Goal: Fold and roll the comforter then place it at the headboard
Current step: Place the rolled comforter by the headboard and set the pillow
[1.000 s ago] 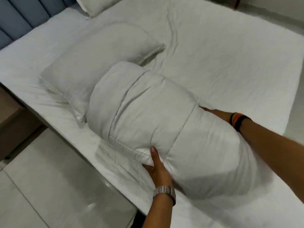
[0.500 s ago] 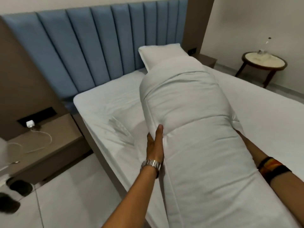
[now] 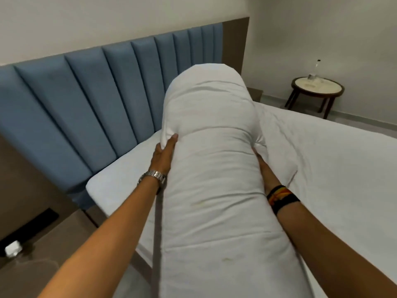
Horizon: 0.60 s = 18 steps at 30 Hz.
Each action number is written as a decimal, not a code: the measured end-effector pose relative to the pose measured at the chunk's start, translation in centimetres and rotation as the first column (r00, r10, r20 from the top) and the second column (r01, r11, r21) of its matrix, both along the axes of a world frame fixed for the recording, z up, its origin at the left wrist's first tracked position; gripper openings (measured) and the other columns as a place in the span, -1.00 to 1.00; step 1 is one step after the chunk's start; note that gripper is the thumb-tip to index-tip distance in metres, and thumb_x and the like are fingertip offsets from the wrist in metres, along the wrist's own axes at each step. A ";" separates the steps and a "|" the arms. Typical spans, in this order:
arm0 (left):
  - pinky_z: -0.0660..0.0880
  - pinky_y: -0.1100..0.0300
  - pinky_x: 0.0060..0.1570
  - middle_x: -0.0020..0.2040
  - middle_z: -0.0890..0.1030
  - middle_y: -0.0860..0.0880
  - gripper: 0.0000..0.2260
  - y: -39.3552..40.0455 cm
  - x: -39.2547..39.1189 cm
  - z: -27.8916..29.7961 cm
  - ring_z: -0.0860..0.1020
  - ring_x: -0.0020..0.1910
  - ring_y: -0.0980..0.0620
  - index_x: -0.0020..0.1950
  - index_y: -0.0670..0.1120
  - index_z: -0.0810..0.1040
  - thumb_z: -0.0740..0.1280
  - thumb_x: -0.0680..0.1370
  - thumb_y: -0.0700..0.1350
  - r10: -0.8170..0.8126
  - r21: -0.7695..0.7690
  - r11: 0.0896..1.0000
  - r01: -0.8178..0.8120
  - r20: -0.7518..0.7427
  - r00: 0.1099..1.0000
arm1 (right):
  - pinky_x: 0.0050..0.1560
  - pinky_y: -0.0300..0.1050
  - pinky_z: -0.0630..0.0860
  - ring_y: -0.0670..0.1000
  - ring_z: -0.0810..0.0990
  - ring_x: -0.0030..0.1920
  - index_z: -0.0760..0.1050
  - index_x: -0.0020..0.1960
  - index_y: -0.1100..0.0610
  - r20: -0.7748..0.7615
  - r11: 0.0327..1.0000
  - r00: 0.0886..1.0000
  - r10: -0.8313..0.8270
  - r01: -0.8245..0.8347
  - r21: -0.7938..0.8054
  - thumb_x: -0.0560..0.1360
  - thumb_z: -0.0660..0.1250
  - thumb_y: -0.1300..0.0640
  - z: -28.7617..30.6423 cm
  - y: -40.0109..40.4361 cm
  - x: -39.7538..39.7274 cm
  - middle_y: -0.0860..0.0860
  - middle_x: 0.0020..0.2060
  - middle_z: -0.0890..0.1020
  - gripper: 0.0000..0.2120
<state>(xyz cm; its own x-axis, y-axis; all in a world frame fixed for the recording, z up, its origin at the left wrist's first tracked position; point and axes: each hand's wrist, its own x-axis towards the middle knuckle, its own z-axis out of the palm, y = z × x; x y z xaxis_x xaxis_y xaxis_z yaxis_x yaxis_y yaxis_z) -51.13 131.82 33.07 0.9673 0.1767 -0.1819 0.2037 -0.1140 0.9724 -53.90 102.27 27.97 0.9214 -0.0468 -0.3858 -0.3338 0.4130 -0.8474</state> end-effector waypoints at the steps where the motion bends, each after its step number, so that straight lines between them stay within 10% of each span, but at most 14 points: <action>1: 0.45 0.06 0.36 0.46 0.51 0.02 -0.01 1.5 2.4 0.2 0.55 0.32 -0.04 0.61 0.07 0.34 0.33 0.29 0.56 -0.013 0.007 1.000 0.013 0.022 1.000 | -0.07 -0.15 0.67 0.08 0.76 0.07 0.71 0.21 -0.06 -0.022 0.999 1.000 -0.008 0.009 0.042 0.42 0.43 -0.41 0.2 1.6 1.5 0.06 0.12 0.77 -0.46; 6: 0.47 0.07 0.28 0.48 0.51 0.01 -0.06 7.9 14.1 2.6 0.55 0.33 -0.04 0.62 0.08 0.32 0.33 0.35 0.54 -0.063 0.030 0.998 0.061 0.040 0.997 | 0.31 0.05 0.58 0.16 0.65 0.28 0.56 0.41 0.04 -0.024 0.992 0.993 -0.113 0.114 0.056 0.34 0.53 -0.44 1.0 8.9 11.9 0.15 0.26 0.69 -0.19; 10: 0.52 0.18 0.04 0.34 0.60 0.03 -0.22 12.8 23.5 4.5 0.61 0.19 0.01 0.56 0.09 0.41 0.27 0.46 0.51 -0.136 0.134 0.983 0.129 0.045 0.990 | -0.12 -0.05 0.70 0.03 0.78 -0.04 0.78 0.02 -0.12 0.089 0.979 0.977 -0.194 0.187 0.087 0.51 0.44 -0.35 0.7 14.5 19.9 0.03 -0.03 0.79 -0.66; 13: 0.53 0.38 -0.23 0.09 0.63 0.18 -0.36 16.2 31.4 6.0 0.62 0.03 0.20 0.50 0.09 0.49 0.27 0.54 0.43 -0.203 0.176 0.967 0.183 0.104 0.974 | -0.25 -0.13 0.68 -0.06 0.78 -0.20 0.78 -0.15 -0.18 0.155 0.966 0.960 -0.232 0.209 0.150 0.66 0.28 -0.24 0.9 19.1 26.2 -0.07 -0.18 0.79 -0.62; 18: 0.38 0.35 -0.09 0.28 0.54 0.14 -0.43 22.0 43.4 2.9 0.57 0.17 0.10 0.49 0.16 0.44 0.20 0.58 0.43 -0.322 0.268 0.917 0.297 0.056 0.945 | 0.08 0.12 0.70 0.16 0.77 0.08 0.75 0.17 -0.08 0.042 0.936 0.947 -0.318 0.306 0.175 0.37 0.50 -0.47 -4.3 27.1 35.9 0.09 0.12 0.77 -0.41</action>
